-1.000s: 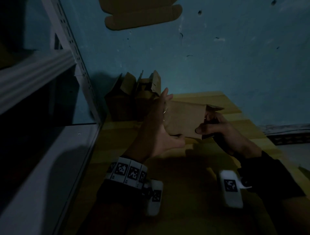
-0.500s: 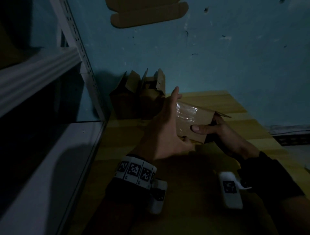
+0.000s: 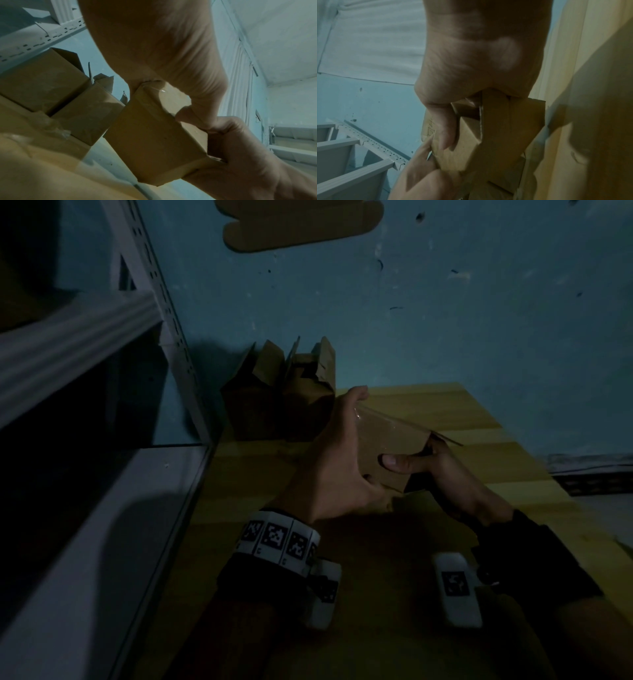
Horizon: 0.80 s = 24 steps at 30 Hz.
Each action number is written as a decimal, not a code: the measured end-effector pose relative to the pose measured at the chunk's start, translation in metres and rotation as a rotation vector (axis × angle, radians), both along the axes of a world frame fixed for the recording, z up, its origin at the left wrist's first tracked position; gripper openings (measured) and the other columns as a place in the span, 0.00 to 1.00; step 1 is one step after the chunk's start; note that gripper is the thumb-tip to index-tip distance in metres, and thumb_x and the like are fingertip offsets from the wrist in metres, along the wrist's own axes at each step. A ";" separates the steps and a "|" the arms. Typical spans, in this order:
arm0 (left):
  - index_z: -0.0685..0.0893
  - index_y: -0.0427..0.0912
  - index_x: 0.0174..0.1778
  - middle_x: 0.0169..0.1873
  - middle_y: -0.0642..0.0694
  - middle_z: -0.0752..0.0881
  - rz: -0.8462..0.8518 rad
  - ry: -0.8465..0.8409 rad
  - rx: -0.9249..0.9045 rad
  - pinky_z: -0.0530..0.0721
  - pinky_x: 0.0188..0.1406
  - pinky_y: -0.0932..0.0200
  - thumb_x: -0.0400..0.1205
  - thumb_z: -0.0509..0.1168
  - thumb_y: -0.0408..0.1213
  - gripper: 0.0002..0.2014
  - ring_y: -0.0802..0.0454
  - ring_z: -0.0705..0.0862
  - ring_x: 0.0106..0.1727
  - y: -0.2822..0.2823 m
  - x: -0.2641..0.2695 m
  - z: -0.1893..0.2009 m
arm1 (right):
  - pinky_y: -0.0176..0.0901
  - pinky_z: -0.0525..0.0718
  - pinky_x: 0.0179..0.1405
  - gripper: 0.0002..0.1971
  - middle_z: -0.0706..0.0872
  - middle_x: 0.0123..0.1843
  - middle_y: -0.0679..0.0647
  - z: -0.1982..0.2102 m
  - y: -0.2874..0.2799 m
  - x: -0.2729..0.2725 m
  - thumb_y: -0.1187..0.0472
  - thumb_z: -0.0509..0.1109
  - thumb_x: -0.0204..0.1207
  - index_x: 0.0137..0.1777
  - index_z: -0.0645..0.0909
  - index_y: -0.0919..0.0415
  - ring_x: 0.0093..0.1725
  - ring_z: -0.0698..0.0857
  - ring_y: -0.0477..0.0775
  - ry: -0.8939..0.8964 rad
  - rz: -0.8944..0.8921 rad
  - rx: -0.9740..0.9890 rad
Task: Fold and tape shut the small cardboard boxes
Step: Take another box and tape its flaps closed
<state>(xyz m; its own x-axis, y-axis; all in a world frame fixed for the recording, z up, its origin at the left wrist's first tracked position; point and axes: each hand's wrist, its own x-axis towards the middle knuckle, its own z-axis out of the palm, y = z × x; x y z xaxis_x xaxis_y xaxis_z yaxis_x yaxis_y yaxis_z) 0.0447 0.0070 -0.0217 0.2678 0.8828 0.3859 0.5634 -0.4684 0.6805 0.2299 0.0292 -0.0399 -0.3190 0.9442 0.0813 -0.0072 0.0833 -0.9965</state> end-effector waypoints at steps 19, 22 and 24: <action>0.54 0.37 0.87 0.77 0.50 0.70 -0.032 -0.098 0.055 0.77 0.72 0.63 0.71 0.80 0.38 0.53 0.61 0.72 0.75 0.007 -0.010 0.001 | 0.35 0.83 0.31 0.16 0.92 0.47 0.49 0.011 0.000 0.008 0.53 0.72 0.71 0.59 0.85 0.56 0.43 0.90 0.48 0.121 0.043 -0.003; 0.56 0.40 0.87 0.70 0.51 0.76 0.006 -0.124 0.023 0.84 0.61 0.66 0.69 0.81 0.33 0.54 0.62 0.80 0.65 0.008 -0.007 0.004 | 0.36 0.83 0.32 0.18 0.91 0.45 0.48 0.012 0.001 0.007 0.51 0.72 0.72 0.60 0.85 0.56 0.42 0.90 0.48 0.125 0.029 -0.022; 0.57 0.42 0.87 0.69 0.47 0.78 0.033 -0.138 -0.012 0.86 0.58 0.64 0.67 0.82 0.34 0.55 0.59 0.82 0.63 0.008 -0.004 0.006 | 0.39 0.82 0.33 0.19 0.90 0.45 0.51 0.013 0.000 0.006 0.48 0.70 0.74 0.59 0.85 0.58 0.42 0.88 0.51 0.127 0.007 -0.031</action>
<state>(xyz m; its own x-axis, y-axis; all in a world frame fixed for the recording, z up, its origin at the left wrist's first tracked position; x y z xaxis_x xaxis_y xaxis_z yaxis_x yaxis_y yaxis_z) 0.0405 0.0147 -0.0154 0.1837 0.8951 0.4062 0.4793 -0.4424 0.7580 0.2355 0.0296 -0.0274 -0.3150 0.9446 0.0926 -0.1342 0.0522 -0.9896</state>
